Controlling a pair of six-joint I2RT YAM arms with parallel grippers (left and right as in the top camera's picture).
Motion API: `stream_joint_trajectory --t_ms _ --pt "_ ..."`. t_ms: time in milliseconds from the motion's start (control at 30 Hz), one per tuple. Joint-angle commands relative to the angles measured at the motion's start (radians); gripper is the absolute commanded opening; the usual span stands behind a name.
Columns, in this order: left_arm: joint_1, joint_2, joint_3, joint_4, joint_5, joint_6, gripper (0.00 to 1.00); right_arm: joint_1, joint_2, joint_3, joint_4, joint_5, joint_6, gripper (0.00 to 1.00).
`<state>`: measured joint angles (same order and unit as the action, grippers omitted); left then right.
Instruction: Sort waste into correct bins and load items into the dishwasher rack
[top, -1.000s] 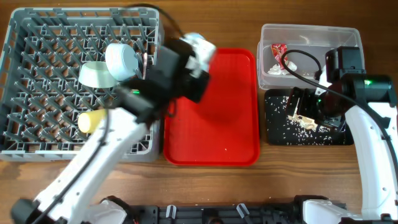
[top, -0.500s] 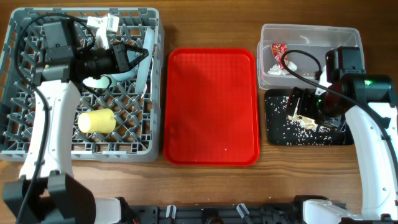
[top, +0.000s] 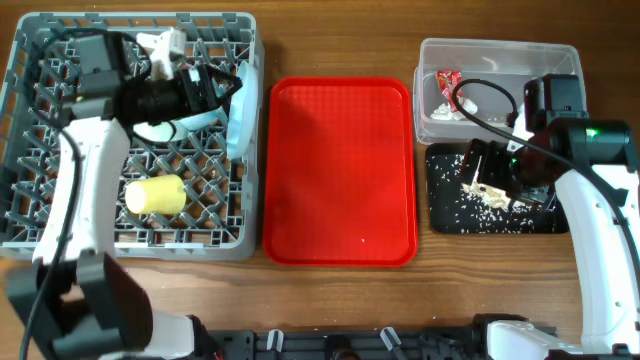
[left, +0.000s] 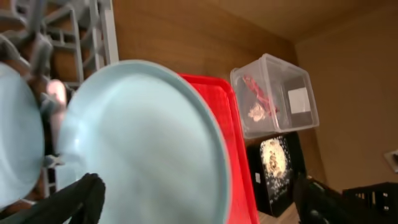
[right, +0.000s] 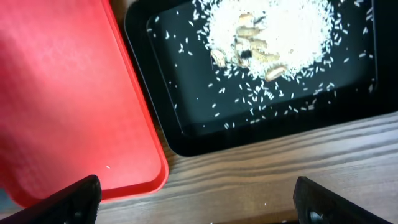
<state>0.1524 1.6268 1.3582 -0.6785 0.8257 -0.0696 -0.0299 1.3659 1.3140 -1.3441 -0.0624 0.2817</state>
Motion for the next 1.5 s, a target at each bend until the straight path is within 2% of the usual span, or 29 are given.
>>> stream_joint_trajectory --t_ms 0,100,133,233,333,433,600,700,800,1000,1300,1400,1467 --pt "-0.012 -0.141 -0.002 -0.122 -0.245 -0.021 1.0 0.009 -0.015 0.019 0.101 -0.274 -0.161 1.0" --pt "-0.083 -0.155 -0.003 -0.358 -0.61 -0.18 1.0 0.08 -0.011 0.019 0.285 -0.268 -0.18 1.0" --pt "-0.101 -0.155 -0.003 -0.44 -0.676 -0.208 1.0 0.104 0.007 0.019 0.328 -0.194 -0.175 1.0" --pt "-0.109 -0.155 -0.003 -0.617 -0.76 -0.208 1.0 0.109 0.073 0.019 0.291 -0.114 -0.169 1.0" --pt "-0.11 -0.162 -0.004 -0.7 -0.812 -0.208 1.0 0.109 0.083 0.008 0.233 -0.105 -0.104 0.99" --pt "-0.15 -0.293 -0.087 -0.63 -0.812 -0.17 1.0 0.109 -0.029 -0.087 0.283 -0.096 -0.072 1.0" --pt "-0.262 -0.779 -0.381 -0.404 -0.789 -0.139 1.0 0.109 -0.483 -0.369 0.464 -0.054 -0.072 1.0" --pt "-0.303 -1.063 -0.48 -0.349 -0.791 -0.147 1.0 0.109 -0.705 -0.43 0.457 0.021 -0.072 1.0" --pt "-0.303 -1.207 -0.481 -0.343 -0.79 -0.148 1.0 0.109 -0.79 -0.43 0.449 0.019 -0.071 1.0" --pt "-0.303 -1.238 -0.481 -0.465 -0.79 -0.148 1.0 0.109 -0.758 -0.43 0.446 0.019 -0.071 1.0" --pt "-0.303 -1.238 -0.481 -0.467 -0.79 -0.147 1.0 0.109 -0.783 -0.433 0.459 0.05 -0.072 1.0" --pt "-0.303 -1.238 -0.481 -0.467 -0.79 -0.147 1.0 0.109 -0.966 -0.581 0.645 0.047 -0.072 1.0" --pt "-0.303 -1.238 -0.481 -0.467 -0.79 -0.147 1.0 0.124 -1.126 -0.785 0.866 0.029 -0.072 1.0"
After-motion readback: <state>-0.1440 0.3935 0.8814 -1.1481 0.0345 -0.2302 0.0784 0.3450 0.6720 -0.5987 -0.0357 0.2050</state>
